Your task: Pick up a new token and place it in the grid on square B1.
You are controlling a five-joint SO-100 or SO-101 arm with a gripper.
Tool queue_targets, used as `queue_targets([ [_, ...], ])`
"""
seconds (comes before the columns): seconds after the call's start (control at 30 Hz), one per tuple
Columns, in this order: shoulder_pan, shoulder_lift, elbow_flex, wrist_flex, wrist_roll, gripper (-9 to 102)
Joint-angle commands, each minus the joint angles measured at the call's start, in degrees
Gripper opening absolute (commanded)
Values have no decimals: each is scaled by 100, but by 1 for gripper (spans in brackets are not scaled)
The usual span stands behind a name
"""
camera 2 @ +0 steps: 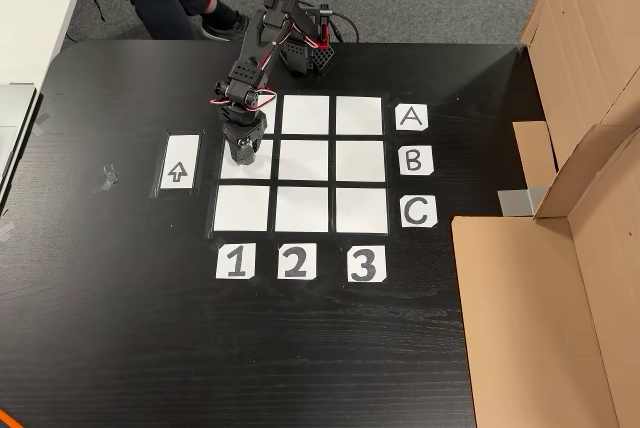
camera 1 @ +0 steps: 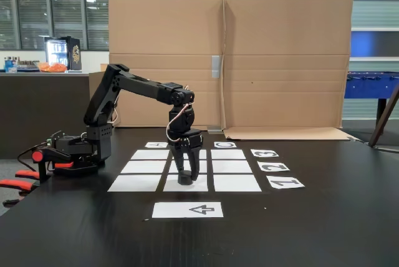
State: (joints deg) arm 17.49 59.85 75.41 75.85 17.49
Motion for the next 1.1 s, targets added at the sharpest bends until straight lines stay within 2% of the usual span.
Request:
queue_targets([
  [0.0,70,0,-26,-62,18,13],
  [0.53,79,105,70,-88,18,19],
  [1.07,70,325,132,-35,18,34],
])
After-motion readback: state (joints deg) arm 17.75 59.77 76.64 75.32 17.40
